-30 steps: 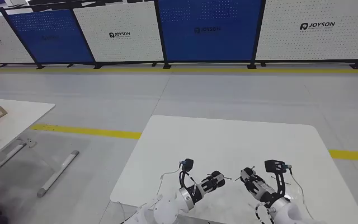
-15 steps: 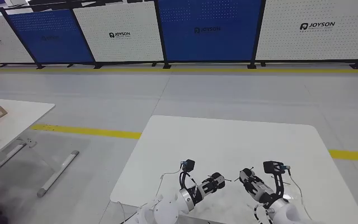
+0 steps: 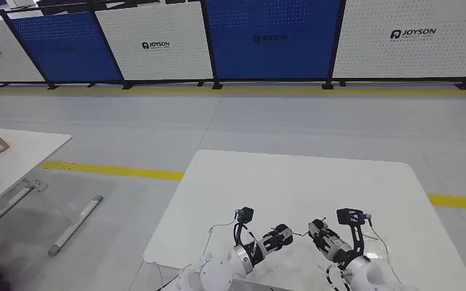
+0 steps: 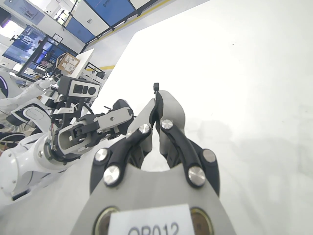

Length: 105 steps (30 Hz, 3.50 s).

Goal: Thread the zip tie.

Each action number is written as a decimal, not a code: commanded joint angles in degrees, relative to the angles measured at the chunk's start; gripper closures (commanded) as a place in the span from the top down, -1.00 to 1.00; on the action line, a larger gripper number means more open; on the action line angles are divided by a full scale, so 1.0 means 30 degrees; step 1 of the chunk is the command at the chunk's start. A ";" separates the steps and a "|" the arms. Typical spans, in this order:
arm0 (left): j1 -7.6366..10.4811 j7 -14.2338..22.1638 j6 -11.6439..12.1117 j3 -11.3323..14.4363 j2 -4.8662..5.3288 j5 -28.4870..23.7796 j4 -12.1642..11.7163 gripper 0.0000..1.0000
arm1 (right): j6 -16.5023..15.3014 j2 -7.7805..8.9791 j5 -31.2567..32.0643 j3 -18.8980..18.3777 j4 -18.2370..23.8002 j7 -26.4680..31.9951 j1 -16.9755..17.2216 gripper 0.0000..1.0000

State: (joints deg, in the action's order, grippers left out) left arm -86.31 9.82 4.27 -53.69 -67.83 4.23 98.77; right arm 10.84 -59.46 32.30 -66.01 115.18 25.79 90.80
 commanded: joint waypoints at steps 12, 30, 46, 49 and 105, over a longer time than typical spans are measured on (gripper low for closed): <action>0.0085 -0.0401 -0.0030 -0.0030 -0.0060 -0.0413 -0.0087 -1.00 | -0.0103 -0.0037 -0.0203 -0.0051 -0.0133 -0.0331 0.0016 -1.00; 0.0085 -0.0401 -0.0030 -0.0030 -0.0060 -0.0413 -0.0087 -1.00 | -0.0468 -0.0315 -0.0681 -0.0180 -0.0520 -0.0363 -0.0308 -1.00; 0.0085 -0.0401 -0.0030 -0.0030 -0.0060 -0.0413 -0.0087 -1.00 | -0.0241 -0.0581 -0.0647 0.0103 -0.1054 -0.0053 -0.0873 -1.00; 0.0085 -0.0401 -0.0030 -0.0030 -0.0060 -0.0413 -0.0087 -1.00 | -0.0354 -0.0598 -0.0794 -0.0082 -0.1042 -0.0113 -0.0786 -1.00; 0.0085 -0.0401 -0.0030 -0.0030 -0.0060 -0.0413 -0.0087 -1.00 | -0.0484 -0.1027 0.0034 -0.0445 -0.0788 0.0381 -0.0407 -1.00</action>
State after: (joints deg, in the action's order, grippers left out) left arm -86.06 8.61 4.18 -53.78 -68.01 2.99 98.50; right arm 9.47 -62.55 32.51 -67.13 112.71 27.08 89.38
